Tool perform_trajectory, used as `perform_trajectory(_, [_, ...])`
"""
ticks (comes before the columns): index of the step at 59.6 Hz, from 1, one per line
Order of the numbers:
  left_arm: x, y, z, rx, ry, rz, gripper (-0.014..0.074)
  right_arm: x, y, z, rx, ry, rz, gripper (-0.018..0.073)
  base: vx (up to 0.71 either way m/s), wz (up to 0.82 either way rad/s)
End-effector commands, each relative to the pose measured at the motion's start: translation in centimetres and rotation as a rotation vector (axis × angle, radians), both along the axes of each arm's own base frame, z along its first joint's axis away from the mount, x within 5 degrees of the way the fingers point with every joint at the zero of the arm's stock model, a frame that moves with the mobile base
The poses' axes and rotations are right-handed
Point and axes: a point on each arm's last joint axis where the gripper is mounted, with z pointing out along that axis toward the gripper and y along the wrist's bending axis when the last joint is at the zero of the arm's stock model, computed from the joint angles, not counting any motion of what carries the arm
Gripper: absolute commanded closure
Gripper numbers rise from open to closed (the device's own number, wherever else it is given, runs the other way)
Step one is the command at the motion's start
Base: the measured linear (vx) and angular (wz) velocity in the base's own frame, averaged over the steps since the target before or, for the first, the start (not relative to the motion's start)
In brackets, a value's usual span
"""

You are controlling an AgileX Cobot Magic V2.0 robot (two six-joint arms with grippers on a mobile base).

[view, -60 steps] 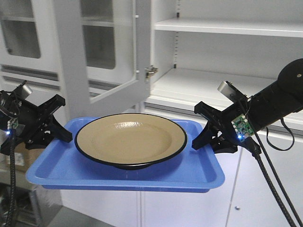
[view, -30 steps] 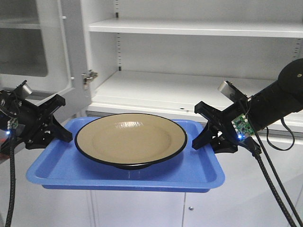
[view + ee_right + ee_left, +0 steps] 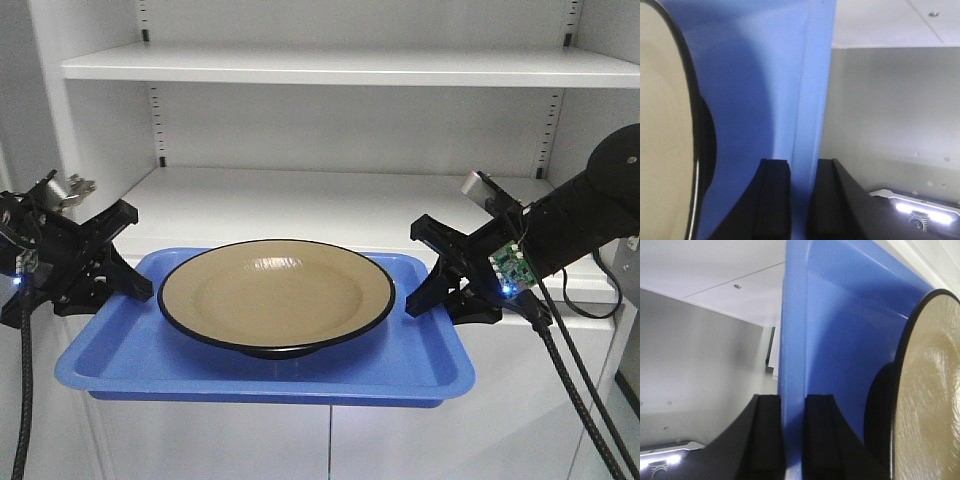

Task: Place disk in tray to left cabinet
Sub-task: 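Hold the tray while the base drives up to the open cabinet shelf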

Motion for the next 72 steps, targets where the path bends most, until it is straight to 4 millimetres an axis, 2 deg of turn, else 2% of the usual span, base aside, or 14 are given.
perform_trajectory(1, [-1.90,-1.30,4.02,-0.123,-0.087,-0.025,0.0597,-1.54,0.82,4.15,0.111,-0.118,0.018,0.0563,0.27,-0.20])
perform_trajectory(72, [-1.90,-1.30,4.02,-0.123,-0.087,-0.025,0.0597,-1.53,0.82,4.16,0.112,-0.119,0.017,0.0563,0.22,-0.08])
